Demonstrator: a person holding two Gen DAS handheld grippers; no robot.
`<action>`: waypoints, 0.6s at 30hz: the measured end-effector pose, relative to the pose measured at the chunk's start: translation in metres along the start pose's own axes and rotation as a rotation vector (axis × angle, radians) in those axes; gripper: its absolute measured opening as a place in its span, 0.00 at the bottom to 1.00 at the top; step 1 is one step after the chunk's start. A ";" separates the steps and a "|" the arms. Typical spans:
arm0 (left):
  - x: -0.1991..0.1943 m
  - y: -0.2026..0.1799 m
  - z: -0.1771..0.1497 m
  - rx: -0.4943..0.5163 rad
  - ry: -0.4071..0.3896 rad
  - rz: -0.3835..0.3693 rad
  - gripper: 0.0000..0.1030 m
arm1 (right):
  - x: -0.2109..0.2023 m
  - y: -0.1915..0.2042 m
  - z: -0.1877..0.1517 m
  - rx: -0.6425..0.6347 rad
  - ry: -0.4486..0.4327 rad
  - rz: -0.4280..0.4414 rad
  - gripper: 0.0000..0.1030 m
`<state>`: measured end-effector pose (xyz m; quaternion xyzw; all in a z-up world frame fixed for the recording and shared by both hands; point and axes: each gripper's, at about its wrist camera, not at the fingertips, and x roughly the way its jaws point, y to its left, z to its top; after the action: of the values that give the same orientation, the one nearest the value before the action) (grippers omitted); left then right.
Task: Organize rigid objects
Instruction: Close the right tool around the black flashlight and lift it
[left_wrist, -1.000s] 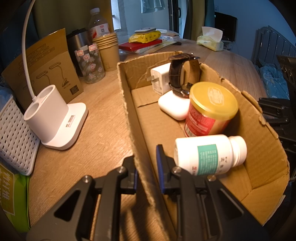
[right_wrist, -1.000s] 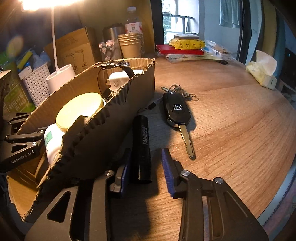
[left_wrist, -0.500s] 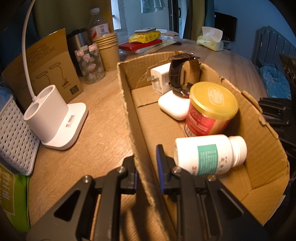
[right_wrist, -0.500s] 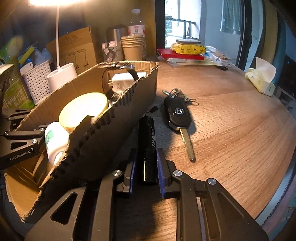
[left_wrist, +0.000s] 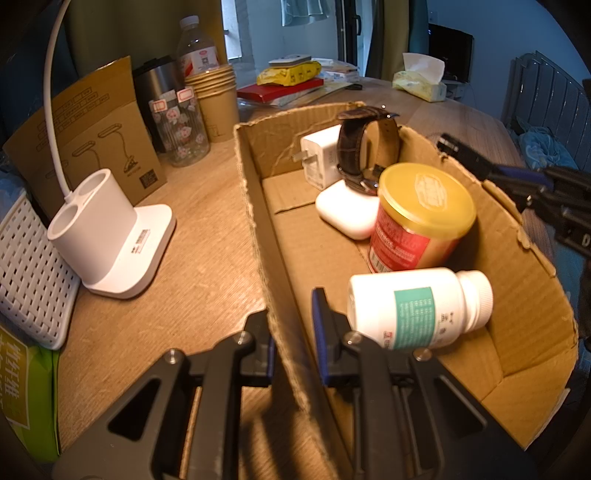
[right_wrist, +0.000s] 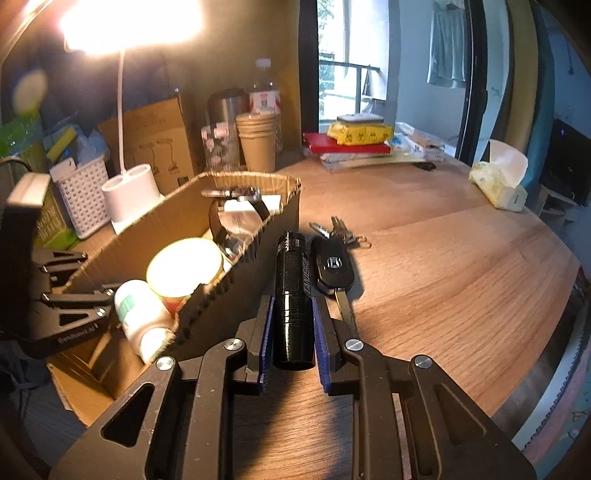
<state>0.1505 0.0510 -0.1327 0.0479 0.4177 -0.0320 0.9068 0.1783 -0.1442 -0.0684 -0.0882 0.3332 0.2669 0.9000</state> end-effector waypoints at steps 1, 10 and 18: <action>0.000 0.000 0.000 0.000 0.000 0.000 0.17 | -0.002 0.000 0.001 0.000 -0.007 -0.001 0.21; 0.000 0.000 0.000 0.000 0.000 0.000 0.17 | -0.028 0.000 0.018 0.004 -0.085 -0.006 0.21; 0.000 0.000 0.000 0.000 0.000 0.000 0.17 | -0.040 0.005 0.031 -0.009 -0.133 -0.002 0.21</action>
<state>0.1505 0.0511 -0.1327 0.0479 0.4176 -0.0321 0.9068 0.1673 -0.1462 -0.0188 -0.0746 0.2712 0.2727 0.9201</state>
